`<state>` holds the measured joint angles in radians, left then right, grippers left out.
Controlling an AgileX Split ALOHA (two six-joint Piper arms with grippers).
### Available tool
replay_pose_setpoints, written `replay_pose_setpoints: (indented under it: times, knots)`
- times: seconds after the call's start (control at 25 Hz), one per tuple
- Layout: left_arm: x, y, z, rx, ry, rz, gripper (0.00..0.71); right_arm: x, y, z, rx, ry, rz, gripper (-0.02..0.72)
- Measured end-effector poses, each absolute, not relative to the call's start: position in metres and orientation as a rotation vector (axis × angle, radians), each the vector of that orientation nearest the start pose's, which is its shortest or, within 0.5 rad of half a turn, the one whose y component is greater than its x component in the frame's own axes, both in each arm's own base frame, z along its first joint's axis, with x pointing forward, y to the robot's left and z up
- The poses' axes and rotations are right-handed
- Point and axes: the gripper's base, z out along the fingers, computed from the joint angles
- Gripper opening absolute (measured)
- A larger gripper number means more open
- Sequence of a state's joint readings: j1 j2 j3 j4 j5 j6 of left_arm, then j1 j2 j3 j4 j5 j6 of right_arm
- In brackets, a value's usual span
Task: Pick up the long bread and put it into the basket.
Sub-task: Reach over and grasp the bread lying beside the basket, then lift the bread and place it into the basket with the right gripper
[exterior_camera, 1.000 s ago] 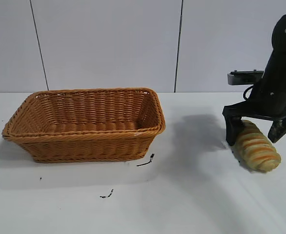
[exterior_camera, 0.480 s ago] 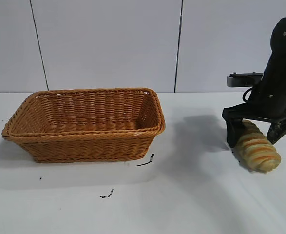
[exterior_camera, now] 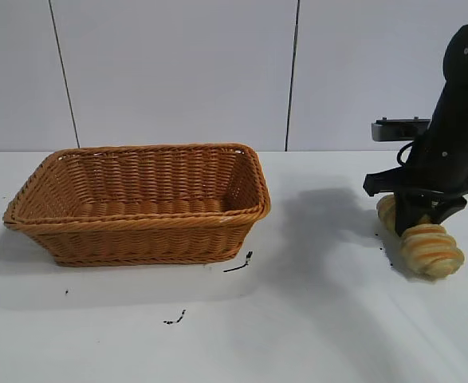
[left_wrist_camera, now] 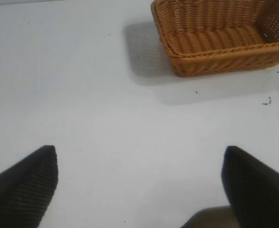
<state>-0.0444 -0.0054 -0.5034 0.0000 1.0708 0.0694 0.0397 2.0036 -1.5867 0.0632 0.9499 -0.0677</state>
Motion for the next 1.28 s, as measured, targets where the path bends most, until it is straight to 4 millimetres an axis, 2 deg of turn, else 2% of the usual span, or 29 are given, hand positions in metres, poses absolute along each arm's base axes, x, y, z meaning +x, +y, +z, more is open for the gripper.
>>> replay_pose_setpoints:
  times: [0.12,0.28,0.44,0.6,0.72,0.92,1.0,1.12,1.28]
  knots:
    - [-0.007,0.000,0.277,0.116,2.042,0.016,0.696,0.427,0.022,0.243,-0.109,2.842,0.080,0.177]
    - [-0.007,0.000,0.277,0.116,2.042,0.016,0.696,0.431,0.025,0.266,-0.087,2.817,0.089,0.177]
    - [-0.007,0.000,0.277,0.116,2.042,0.016,0.696,0.438,0.048,0.287,-0.162,2.771,0.087,0.177]
    - [-0.007,0.000,0.277,0.116,2.042,0.016,0.696,0.446,0.095,0.294,-0.307,2.743,0.106,0.177]
    - [-0.007,0.000,0.277,0.116,2.042,0.016,0.696,0.448,0.139,0.300,-0.428,2.679,0.138,0.177]
    - [-0.007,0.000,0.277,0.116,2.042,0.016,0.696,0.433,0.218,0.303,-0.758,2.550,0.169,0.177]
    - [-0.007,0.000,0.277,0.116,2.042,0.016,0.696,0.425,0.248,0.300,-0.919,2.461,0.169,0.177]
    - [-0.007,0.000,0.277,0.116,2.042,0.016,0.696,0.419,0.282,0.283,-1.173,2.299,0.134,0.177]
    - [-0.007,0.000,0.277,0.116,2.042,0.016,0.696,0.419,0.310,0.256,-1.446,2.090,0.060,0.177]
